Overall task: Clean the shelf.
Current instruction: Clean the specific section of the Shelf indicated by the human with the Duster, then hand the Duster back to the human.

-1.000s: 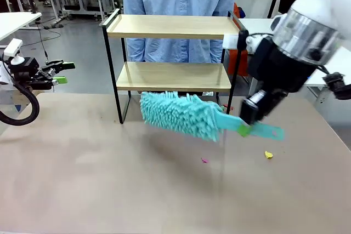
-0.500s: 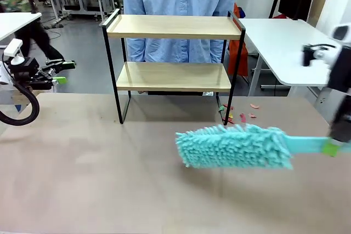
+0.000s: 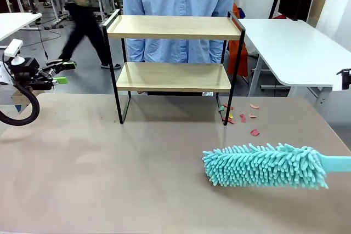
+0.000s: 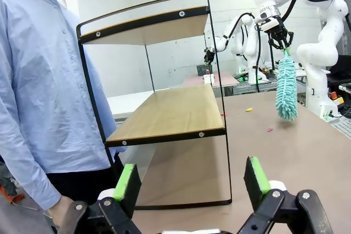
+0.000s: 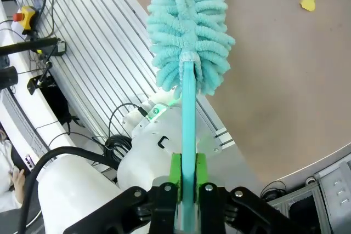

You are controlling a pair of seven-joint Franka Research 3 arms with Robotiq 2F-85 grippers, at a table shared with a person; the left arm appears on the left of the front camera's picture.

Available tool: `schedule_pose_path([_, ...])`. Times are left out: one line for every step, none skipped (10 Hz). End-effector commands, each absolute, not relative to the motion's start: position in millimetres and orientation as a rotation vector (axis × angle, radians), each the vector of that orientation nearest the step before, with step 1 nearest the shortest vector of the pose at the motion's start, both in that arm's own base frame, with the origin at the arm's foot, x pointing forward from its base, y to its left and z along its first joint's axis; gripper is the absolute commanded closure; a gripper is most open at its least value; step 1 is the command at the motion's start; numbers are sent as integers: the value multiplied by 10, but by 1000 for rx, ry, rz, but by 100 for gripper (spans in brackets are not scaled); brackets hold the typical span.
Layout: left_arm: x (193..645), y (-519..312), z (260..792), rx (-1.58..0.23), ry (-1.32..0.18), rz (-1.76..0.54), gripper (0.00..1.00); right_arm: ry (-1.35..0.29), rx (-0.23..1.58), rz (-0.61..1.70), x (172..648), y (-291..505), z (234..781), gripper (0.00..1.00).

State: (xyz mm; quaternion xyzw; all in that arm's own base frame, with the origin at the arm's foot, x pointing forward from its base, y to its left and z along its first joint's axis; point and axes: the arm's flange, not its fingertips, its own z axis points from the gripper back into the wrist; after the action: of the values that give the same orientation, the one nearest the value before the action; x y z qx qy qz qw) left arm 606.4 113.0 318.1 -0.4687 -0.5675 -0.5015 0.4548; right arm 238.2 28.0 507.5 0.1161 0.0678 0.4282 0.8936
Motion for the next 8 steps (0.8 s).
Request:
schedule_pose_path([6054, 1131, 3210, -1148, -1412, -1247, 0, 138, 235, 884, 2411, 357, 5145, 87])
schedule_pose_path([6054, 1131, 3210, -1148, -1412, -1247, 0, 138, 235, 884, 2411, 357, 5145, 87])
schedule_pose_path([6054, 1131, 3210, -1148, -1412, -1247, 0, 138, 235, 884, 2411, 357, 5145, 87])
schedule_pose_path([6054, 1131, 3210, -1148, -1412, -1247, 0, 138, 235, 884, 2411, 357, 5145, 87])
schedule_pose_path([6054, 1131, 3210, -1148, -1412, -1247, 0, 138, 235, 884, 2411, 357, 5145, 87])
schedule_pose_path([6054, 1131, 3210, -1148, -1412, -1247, 0, 138, 235, 884, 2411, 357, 5145, 87])
schedule_pose_path([6054, 1131, 3210, -1148, -1412, -1247, 0, 138, 235, 884, 2411, 357, 5145, 87])
schedule_pose_path([6054, 1131, 3210, -1148, -1412, -1247, 0, 138, 235, 884, 2411, 357, 5145, 87])
